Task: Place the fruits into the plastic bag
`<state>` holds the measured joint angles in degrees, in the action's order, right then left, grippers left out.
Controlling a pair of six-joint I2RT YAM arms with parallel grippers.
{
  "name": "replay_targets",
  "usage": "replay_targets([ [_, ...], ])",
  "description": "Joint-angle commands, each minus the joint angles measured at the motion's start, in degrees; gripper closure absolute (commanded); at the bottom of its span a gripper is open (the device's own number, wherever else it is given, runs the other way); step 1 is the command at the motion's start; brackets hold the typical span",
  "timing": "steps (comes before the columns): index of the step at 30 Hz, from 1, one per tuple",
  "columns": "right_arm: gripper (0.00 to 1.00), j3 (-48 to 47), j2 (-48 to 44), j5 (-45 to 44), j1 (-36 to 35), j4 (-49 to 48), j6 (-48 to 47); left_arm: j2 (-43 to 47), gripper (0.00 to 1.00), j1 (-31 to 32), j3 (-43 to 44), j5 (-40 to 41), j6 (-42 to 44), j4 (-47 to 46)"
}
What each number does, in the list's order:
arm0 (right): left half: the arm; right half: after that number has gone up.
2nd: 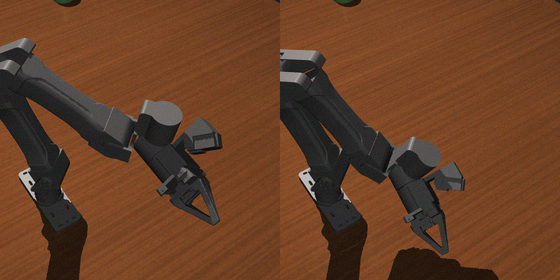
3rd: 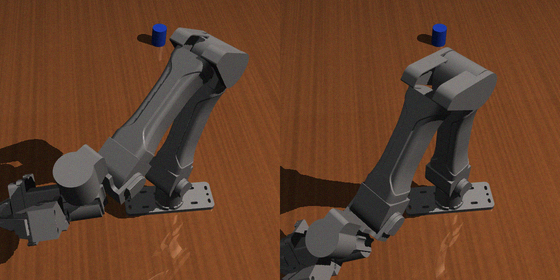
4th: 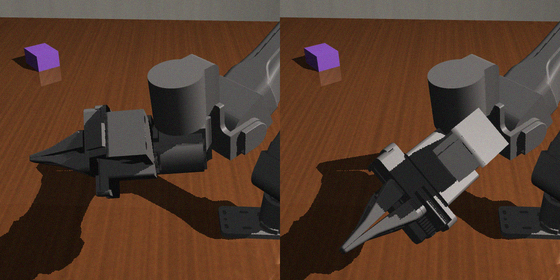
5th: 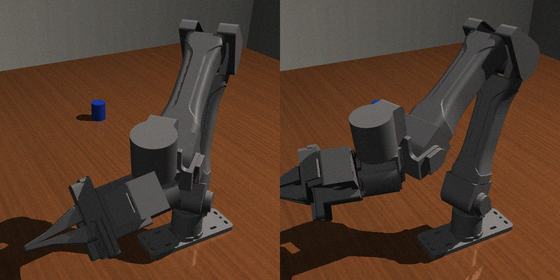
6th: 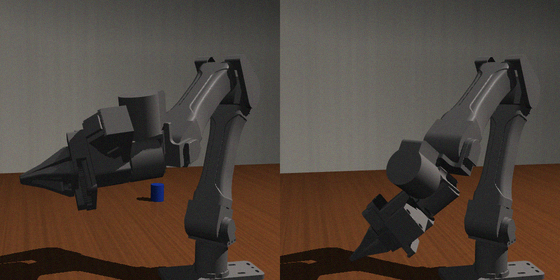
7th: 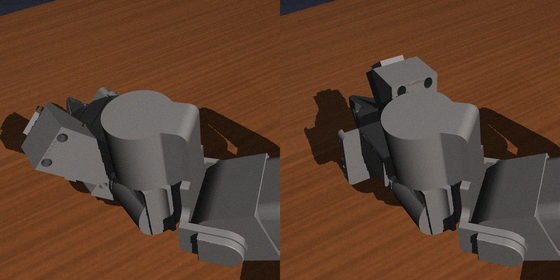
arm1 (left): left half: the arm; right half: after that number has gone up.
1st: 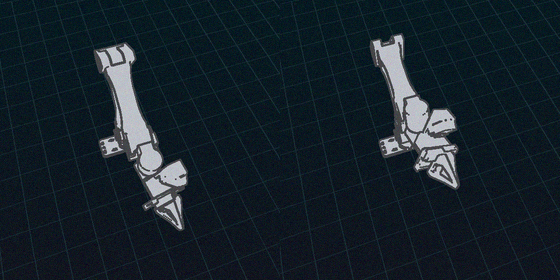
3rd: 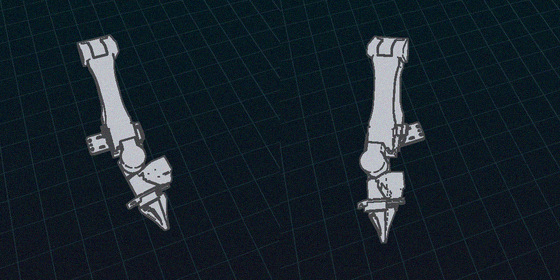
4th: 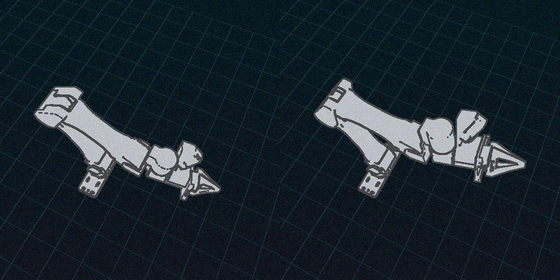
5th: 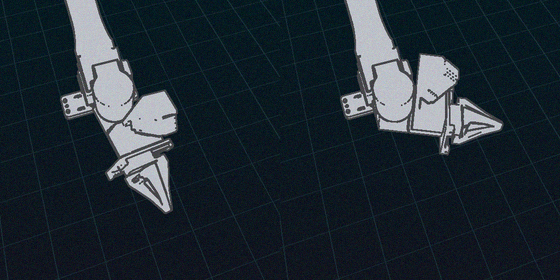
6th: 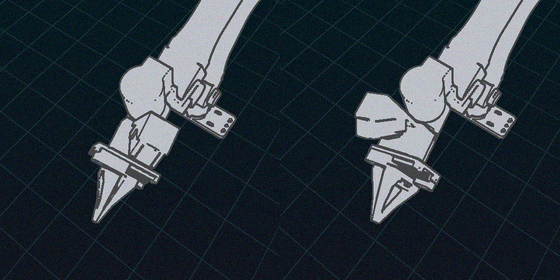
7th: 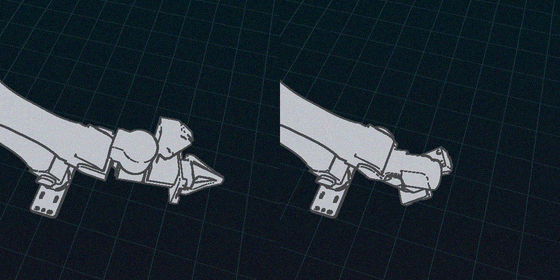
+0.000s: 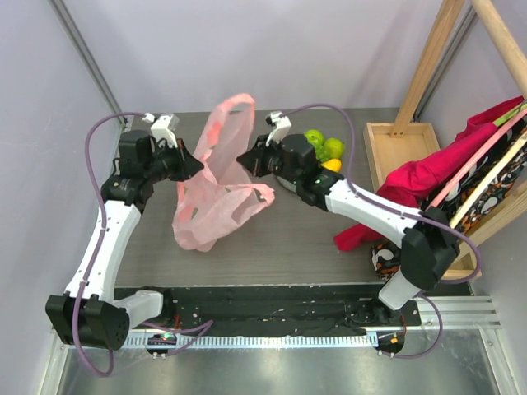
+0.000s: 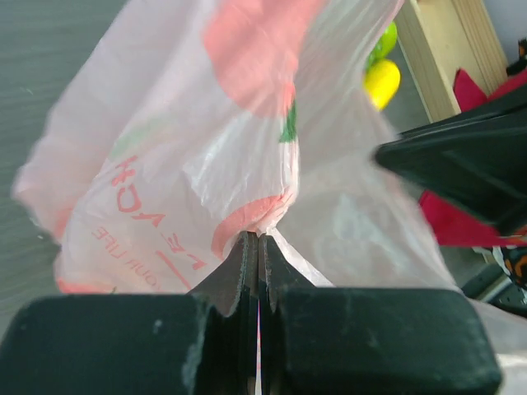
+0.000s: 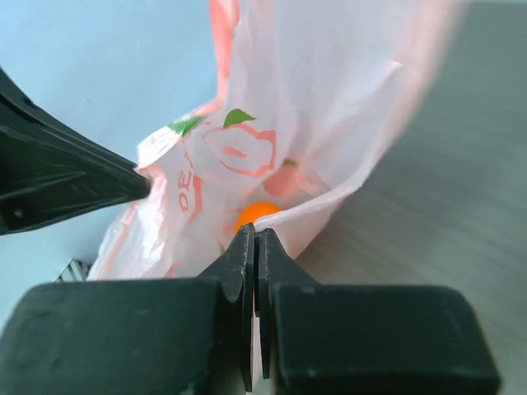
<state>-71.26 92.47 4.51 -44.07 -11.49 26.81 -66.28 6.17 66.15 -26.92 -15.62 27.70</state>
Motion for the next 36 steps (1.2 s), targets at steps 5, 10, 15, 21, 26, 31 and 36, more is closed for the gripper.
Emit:
replay_targets([
  [5,0.99,-6.60,-6.16,-4.07,0.39,6.47,-7.82,3.17,1.00,-2.13,3.29,6.52,0.33,-0.81],
  [10,0.99,-5.21,-5.19,-6.80,0.48,8.15,-7.92,4.05,1.00,-2.31,1.88,10.38,1.02,-0.11],
  [15,0.99,-4.32,-3.70,-7.06,0.48,9.11,-6.94,5.29,1.00,-2.31,-0.93,13.92,3.14,-0.27],
  [21,0.86,-4.94,-4.40,-6.71,0.48,9.73,-7.38,5.20,1.00,-2.31,-2.25,12.93,2.87,-0.64],
  [26,0.40,-3.80,-7.12,-7.50,0.48,10.08,-8.09,4.49,1.00,-2.31,-2.43,14.70,2.52,-0.11],
  [31,0.21,0.67,-12.91,-9.16,0.48,10.25,-8.70,3.44,1.00,-3.62,-2.17,15.23,1.38,0.69],
  [36,0.16,5.78,-20.38,-13.03,1.09,10.17,-8.62,2.83,1.00,-4.77,-2.08,13.74,0.59,0.77],
])
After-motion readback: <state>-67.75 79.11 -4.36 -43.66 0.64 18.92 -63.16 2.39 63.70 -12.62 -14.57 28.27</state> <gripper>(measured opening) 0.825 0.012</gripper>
